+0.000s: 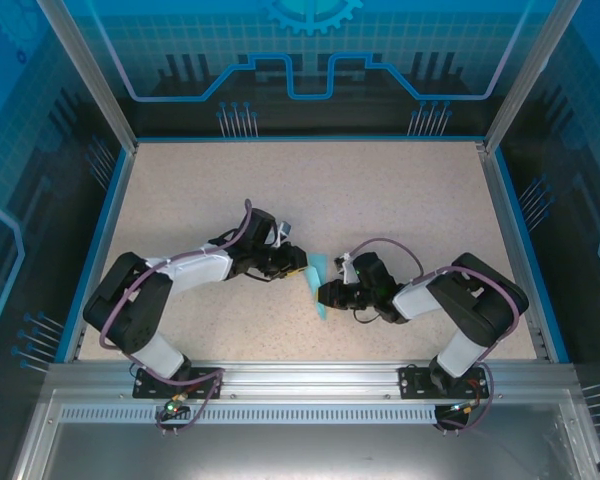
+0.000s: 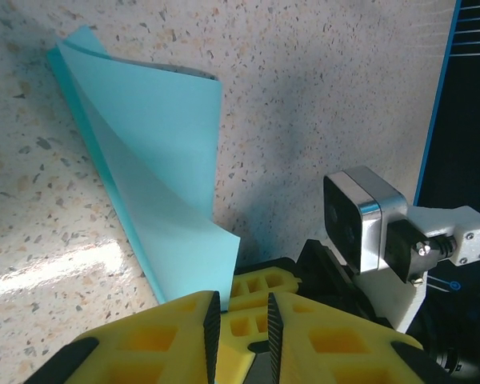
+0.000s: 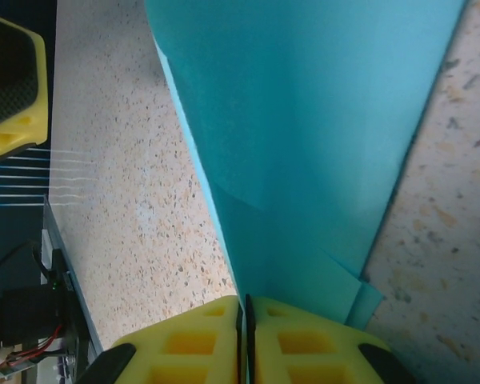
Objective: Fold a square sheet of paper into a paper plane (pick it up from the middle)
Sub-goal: Fold the wing for the fifth time at the center of the table.
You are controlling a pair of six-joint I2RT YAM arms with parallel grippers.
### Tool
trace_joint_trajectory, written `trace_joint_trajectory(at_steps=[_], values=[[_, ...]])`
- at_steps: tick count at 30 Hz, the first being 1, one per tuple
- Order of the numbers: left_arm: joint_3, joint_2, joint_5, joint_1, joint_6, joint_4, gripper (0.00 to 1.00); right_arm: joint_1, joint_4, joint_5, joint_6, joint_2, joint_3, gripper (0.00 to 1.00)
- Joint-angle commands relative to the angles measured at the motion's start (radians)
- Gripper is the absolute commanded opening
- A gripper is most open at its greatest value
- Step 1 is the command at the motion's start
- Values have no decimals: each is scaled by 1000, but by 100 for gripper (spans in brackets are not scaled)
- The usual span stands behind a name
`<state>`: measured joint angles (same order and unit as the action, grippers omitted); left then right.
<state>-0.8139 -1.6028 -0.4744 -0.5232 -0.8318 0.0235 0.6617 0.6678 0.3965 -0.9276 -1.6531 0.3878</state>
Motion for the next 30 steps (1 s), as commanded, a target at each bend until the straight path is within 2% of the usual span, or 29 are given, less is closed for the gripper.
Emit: trace_joint_trajectory(at_steps=[1, 4, 11, 30], values=[[-5, -31, -38, -10, -24, 44, 26, -12, -47, -53, -63, 25, -44, 12], [-16, -51, -45, -16, -29, 58, 25, -11, -93, -80, -83, 52, -51, 13], [-53, -106, -76, -41, -24, 92, 26, -10, -139, -57, -92, 53, -33, 14], [-106, -259, -82, -49, 3, 160, 26, -13, -137, -46, -136, 28, -30, 16]])
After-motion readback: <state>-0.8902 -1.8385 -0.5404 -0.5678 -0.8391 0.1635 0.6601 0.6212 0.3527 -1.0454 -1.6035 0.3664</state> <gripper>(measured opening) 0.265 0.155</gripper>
